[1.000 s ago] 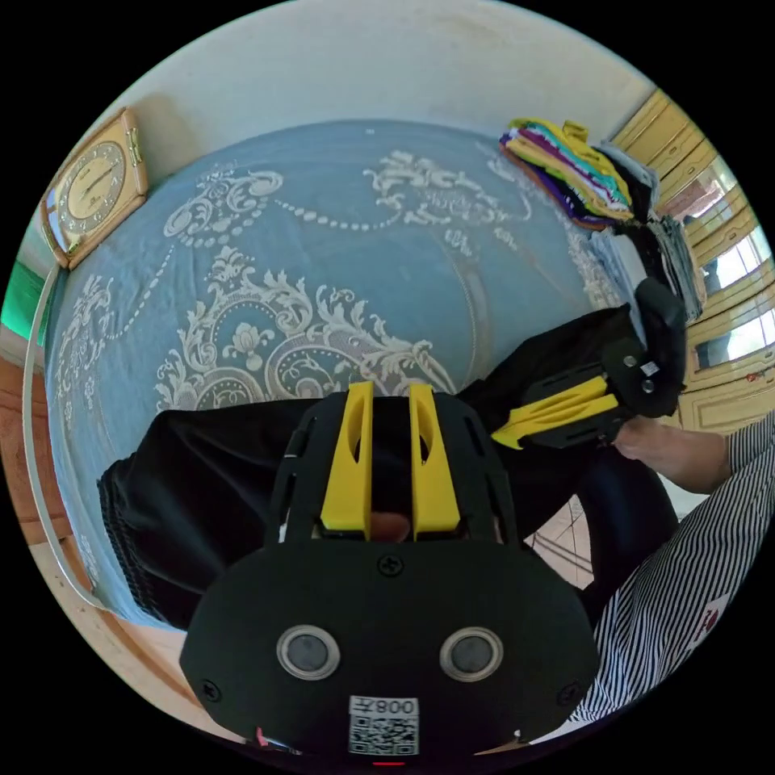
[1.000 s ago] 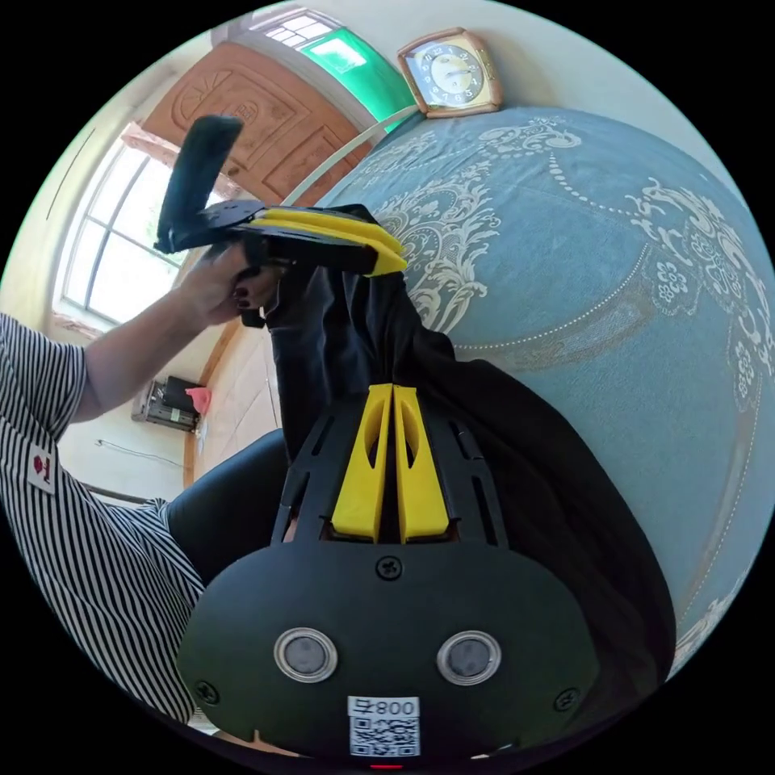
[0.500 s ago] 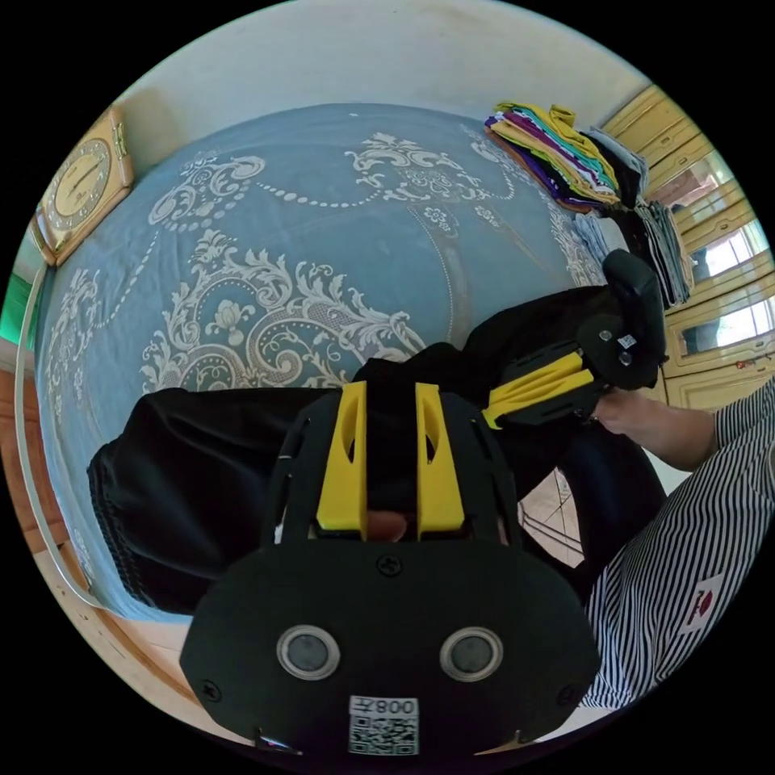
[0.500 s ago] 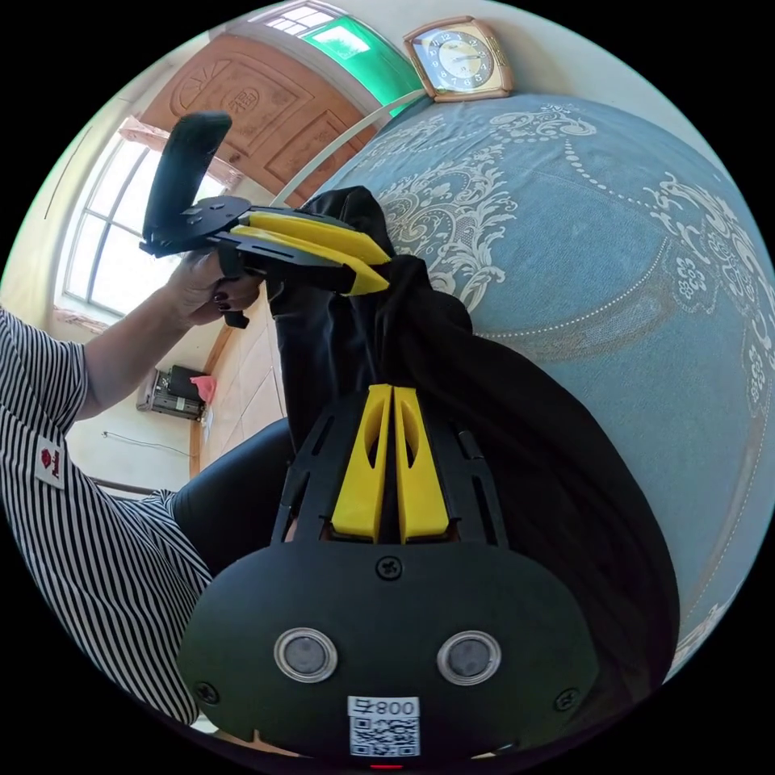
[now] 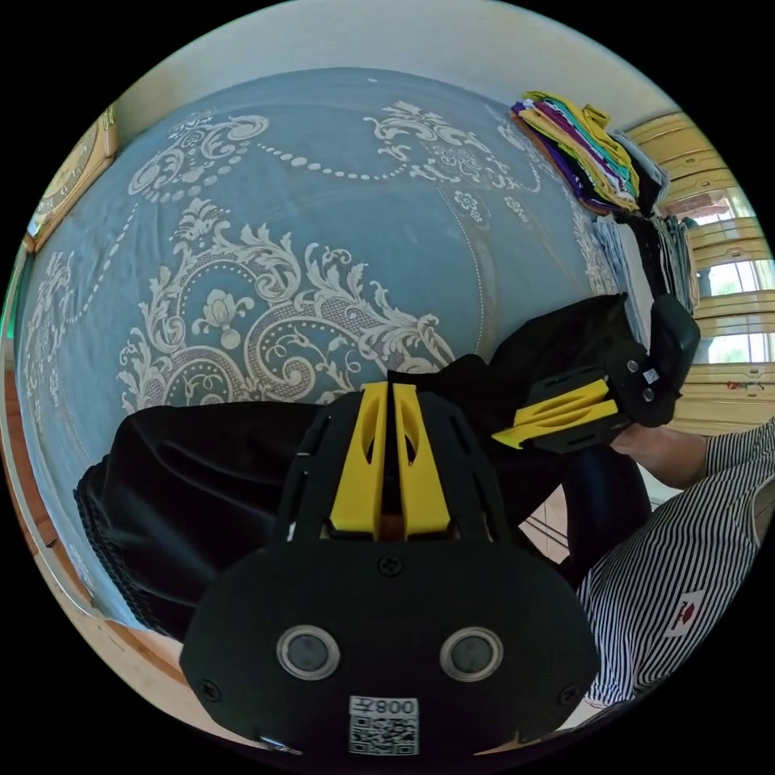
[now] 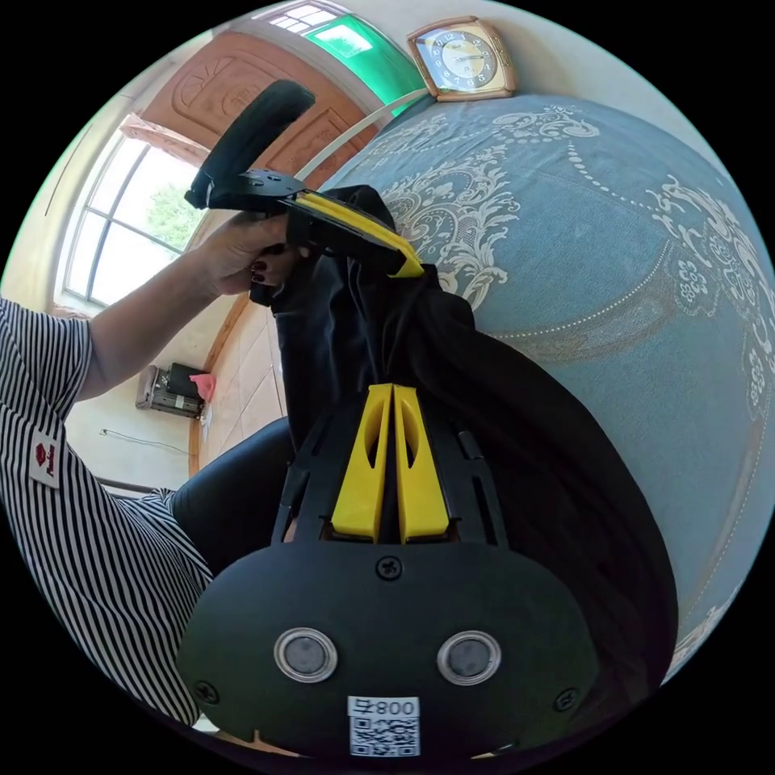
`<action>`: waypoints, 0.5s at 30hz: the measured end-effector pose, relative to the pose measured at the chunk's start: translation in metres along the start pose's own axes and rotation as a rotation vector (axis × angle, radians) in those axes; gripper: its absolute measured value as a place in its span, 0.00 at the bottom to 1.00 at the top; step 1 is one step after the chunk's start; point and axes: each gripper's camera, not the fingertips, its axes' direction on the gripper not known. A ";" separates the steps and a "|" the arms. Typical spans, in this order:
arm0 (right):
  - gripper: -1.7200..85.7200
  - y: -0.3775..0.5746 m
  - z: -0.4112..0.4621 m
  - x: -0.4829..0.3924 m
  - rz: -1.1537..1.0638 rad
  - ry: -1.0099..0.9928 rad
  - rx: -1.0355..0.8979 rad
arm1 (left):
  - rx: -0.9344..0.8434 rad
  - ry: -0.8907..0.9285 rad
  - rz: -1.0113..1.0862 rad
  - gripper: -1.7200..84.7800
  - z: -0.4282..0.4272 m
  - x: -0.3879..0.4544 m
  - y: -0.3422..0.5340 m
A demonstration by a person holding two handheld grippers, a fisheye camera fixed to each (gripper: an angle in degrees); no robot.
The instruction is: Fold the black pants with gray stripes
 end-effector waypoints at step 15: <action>0.02 -0.009 -0.061 0.022 0.171 0.052 0.188 | 0.303 0.097 -0.191 0.03 -0.069 0.000 0.011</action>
